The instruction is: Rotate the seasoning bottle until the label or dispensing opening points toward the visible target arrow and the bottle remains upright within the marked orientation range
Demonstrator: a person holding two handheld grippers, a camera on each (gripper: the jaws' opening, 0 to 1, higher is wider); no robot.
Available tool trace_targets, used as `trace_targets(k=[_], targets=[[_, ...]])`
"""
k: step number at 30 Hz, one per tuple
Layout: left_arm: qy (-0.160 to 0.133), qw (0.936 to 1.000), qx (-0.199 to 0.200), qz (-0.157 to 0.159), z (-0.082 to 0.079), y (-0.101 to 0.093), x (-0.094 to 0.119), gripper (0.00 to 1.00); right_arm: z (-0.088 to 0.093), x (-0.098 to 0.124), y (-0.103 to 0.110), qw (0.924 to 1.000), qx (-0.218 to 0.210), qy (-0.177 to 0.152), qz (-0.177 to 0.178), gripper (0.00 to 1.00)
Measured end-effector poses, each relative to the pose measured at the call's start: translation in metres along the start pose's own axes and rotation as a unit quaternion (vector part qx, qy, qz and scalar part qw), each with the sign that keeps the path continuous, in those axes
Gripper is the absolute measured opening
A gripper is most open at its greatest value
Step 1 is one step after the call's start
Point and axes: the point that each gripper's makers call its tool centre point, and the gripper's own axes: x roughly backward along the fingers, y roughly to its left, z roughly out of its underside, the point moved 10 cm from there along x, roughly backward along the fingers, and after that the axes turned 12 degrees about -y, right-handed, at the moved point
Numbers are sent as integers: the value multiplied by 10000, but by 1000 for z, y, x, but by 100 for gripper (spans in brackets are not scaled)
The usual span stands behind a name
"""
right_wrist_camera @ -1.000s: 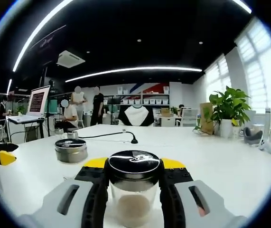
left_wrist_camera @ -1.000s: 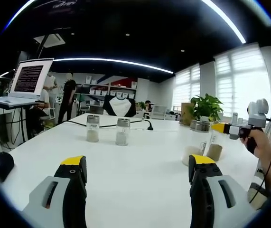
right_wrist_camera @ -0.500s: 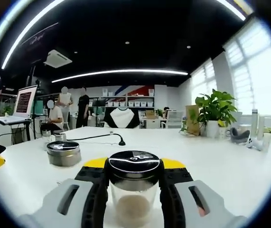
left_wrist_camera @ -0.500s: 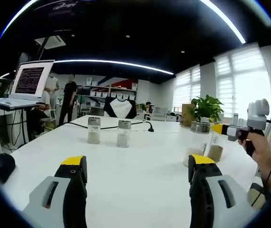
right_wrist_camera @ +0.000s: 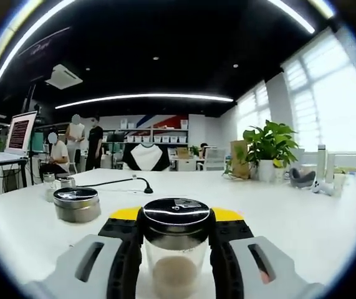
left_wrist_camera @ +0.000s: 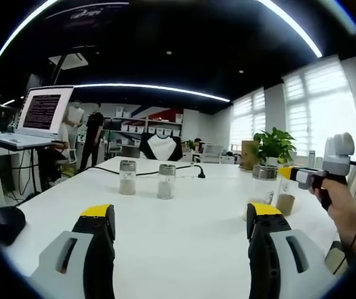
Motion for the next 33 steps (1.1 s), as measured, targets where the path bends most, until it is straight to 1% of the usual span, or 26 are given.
trace_targets(k=[9,13,15,16,17,19,23,25,31,33], targets=[[-23,10000,-38,-9,-3,-1,1,92,0,-1,0,10000,-18,-18,85,40],[-1,10000,-51,14,-4,-1,0,92,0,0,-1,10000,-58,-9,58,40],[7,10000,-49,10,-4,-1,0,92,0,0,-3,9999,-112,45,84,44],[8,10000,-54,9,-4,-1,0,92,-1,1,-4,9998,-175,-45,90,48],[7,10000,-58,10,-4,-1,0,92,-2,1,-5,9997,-217,-122,87,49],[31,10000,-51,10,-3,-1,0,92,-2,2,-7,9998,-186,-55,100,51],[63,9999,-51,64,-3,-2,-1,92,-6,6,-13,9997,-258,-35,21,55],[87,9999,-66,71,-3,-3,-1,92,-8,7,-16,9994,-328,-37,60,56],[146,9998,-15,103,-3,-2,-1,92,-16,8,-12,9996,-208,-22,-176,57],[117,9998,-51,177,-5,-3,-1,93,-19,9,-11,9988,-163,-112,-441,58]])
